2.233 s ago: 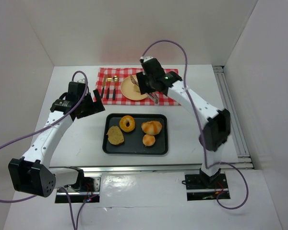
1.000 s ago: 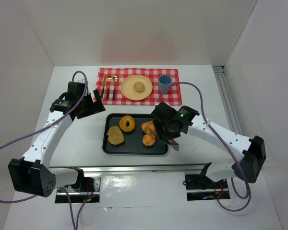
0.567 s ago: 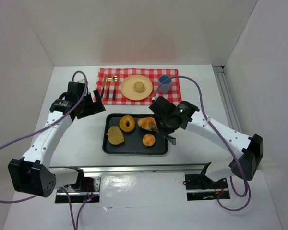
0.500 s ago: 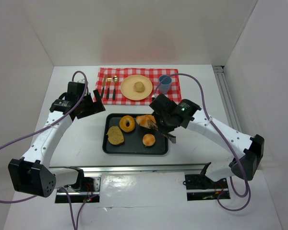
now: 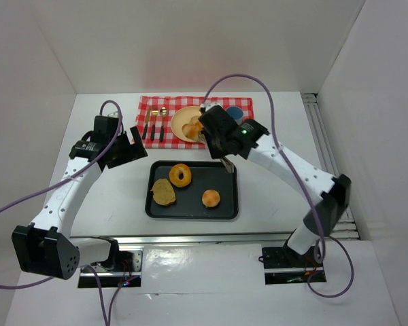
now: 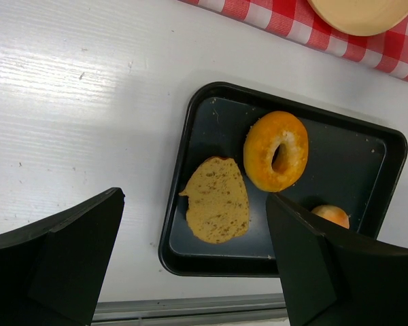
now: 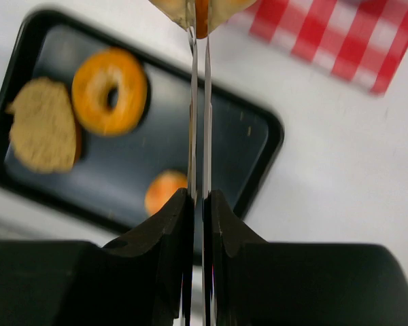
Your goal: Place the bread
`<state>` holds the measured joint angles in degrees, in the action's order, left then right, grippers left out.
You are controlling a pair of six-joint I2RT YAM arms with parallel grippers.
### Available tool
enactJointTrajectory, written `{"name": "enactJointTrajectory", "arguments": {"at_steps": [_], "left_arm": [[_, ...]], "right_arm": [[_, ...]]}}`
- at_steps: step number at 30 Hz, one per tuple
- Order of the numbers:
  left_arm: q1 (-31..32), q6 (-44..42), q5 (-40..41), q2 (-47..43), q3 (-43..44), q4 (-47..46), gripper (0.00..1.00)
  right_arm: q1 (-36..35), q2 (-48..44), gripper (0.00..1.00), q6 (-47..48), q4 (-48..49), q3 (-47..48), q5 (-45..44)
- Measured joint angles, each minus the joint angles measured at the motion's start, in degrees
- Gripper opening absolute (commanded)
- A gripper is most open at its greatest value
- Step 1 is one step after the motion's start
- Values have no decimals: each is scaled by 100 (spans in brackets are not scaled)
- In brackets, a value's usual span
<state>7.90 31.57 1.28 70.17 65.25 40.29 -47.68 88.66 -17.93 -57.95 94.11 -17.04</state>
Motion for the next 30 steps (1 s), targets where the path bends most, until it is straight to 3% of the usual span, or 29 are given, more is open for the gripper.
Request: {"name": "enactJointTrajectory", "arguments": {"at_steps": [9,20,30], "left_arm": [[-120,-22,15,2,4,2,99],[-275,-35,-13,140,17,0,99],[-291,-37,-55,363,140,-44,99]], "right_arm": [[466,2192,6,863,1447,1305,-389],[927,3130,6,1130,2218,1550,-306],[933,3318,28,1189,2387,1550,-107]]}}
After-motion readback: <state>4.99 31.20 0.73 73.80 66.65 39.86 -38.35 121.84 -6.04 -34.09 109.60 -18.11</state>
